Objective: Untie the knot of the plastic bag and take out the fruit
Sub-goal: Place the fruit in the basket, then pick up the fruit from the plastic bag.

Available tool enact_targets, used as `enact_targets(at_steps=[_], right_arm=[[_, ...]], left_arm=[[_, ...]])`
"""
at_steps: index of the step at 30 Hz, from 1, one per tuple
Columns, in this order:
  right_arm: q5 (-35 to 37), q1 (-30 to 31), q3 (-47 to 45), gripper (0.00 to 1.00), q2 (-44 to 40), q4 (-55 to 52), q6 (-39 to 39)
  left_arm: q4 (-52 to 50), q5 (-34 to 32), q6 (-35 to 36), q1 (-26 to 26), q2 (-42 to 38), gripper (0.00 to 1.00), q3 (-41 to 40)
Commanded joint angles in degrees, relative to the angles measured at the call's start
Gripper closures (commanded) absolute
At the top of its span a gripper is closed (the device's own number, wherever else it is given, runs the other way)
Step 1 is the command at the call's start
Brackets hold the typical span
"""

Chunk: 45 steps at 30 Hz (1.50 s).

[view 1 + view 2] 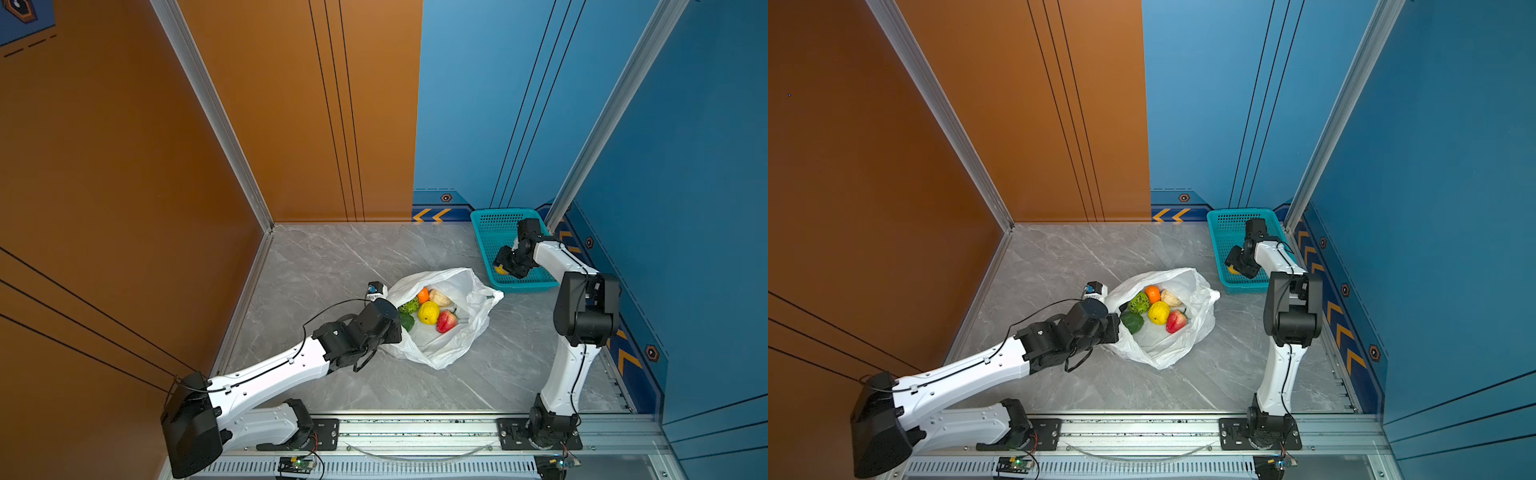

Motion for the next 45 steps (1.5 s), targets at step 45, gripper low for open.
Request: enact_targets(at_steps=[45], right_arm=[[10.03,48.43,-4.68,0.00,-41.56,-21.72,3.56]], left_arm=[[1.47,-0.46,2.35,-0.96,-2.28,1.00,2.57]])
